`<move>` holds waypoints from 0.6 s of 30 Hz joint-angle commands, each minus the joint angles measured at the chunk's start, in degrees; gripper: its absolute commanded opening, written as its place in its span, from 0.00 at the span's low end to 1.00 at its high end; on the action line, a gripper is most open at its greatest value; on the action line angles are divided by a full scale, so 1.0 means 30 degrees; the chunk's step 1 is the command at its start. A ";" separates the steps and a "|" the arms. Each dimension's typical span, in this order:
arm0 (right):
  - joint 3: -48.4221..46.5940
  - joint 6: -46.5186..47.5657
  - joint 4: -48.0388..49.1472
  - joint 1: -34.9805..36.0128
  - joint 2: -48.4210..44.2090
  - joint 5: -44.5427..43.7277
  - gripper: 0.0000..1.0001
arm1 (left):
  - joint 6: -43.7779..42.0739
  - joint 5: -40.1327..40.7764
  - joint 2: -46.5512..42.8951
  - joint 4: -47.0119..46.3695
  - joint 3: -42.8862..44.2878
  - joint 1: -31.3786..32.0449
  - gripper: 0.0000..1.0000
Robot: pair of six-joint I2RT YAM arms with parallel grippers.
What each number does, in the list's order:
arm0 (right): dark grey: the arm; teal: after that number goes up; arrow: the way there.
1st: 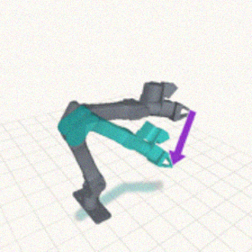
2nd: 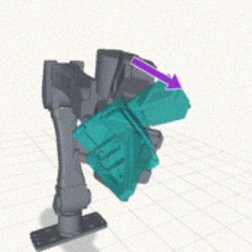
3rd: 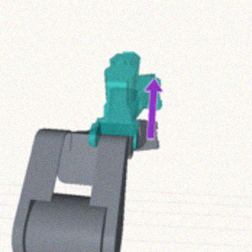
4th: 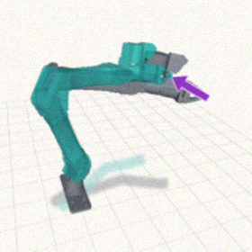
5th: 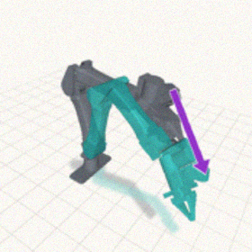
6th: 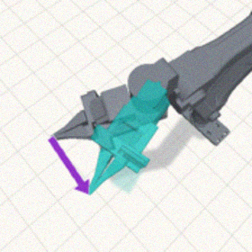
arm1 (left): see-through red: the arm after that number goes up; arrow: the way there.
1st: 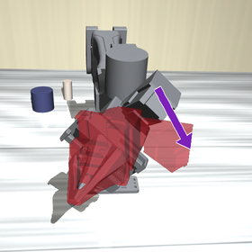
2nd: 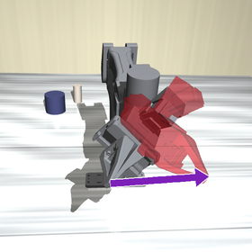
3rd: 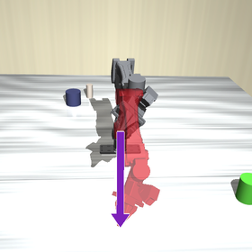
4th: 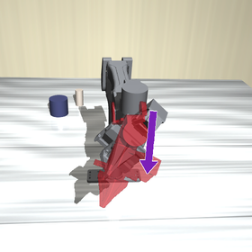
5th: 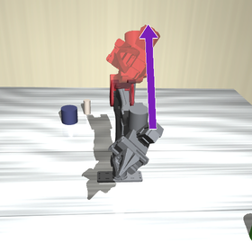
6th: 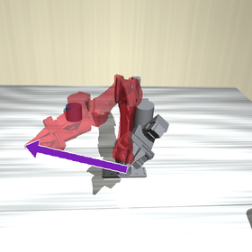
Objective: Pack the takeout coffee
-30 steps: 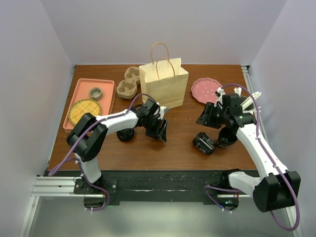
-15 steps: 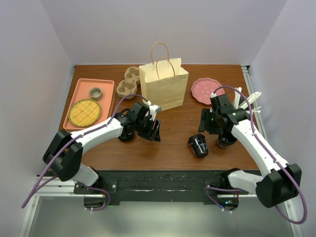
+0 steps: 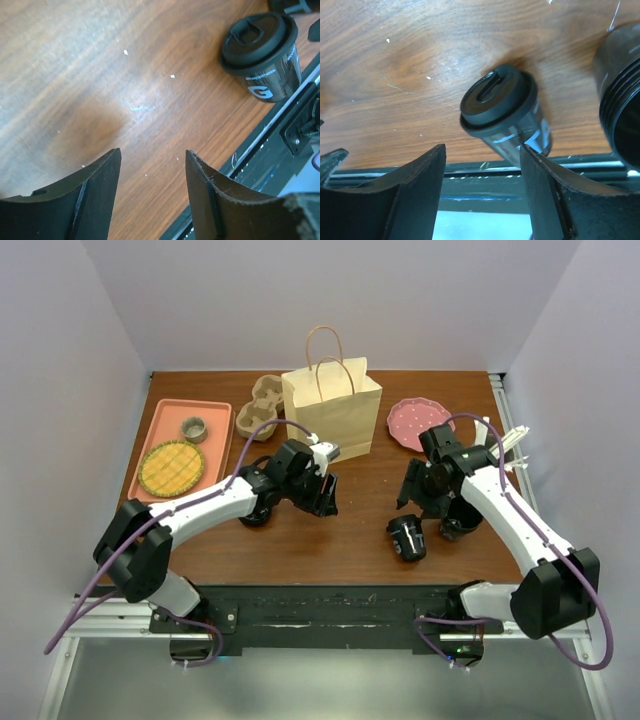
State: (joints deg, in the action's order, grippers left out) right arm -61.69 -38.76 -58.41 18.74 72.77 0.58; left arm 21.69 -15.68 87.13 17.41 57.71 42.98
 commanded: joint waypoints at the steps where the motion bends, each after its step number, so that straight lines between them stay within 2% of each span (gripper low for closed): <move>1: -0.1583 -0.2516 -0.1385 0.0051 0.0174 -0.0801 0.63 | -0.0492 0.1300 -0.0305 -0.1230 0.0157 -0.0001 0.59; 5: -0.2489 -0.4038 -0.2880 0.0081 0.1050 -0.2037 0.63 | -0.1339 0.0339 0.0631 -0.2955 0.0274 -0.0059 0.58; 9: -0.2844 -0.5357 -0.3817 0.0403 0.1845 -0.2506 0.63 | -0.1723 -0.1566 0.1570 -0.2815 0.0976 -0.0030 0.58; 13: -0.3488 -0.6822 -0.4785 0.0461 0.2899 -0.3619 0.62 | -0.1870 -0.1599 0.2067 -0.2873 0.0743 -0.0030 0.57; 18: -0.3636 -0.8260 -0.4497 0.0491 0.3603 -0.4208 0.54 | -0.1577 -0.2183 0.2450 -0.2902 0.0568 -0.0030 0.53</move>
State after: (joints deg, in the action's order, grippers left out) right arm -70.32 -57.60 -70.26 19.88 83.18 -8.45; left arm 18.20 -19.40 93.97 11.33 58.37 42.89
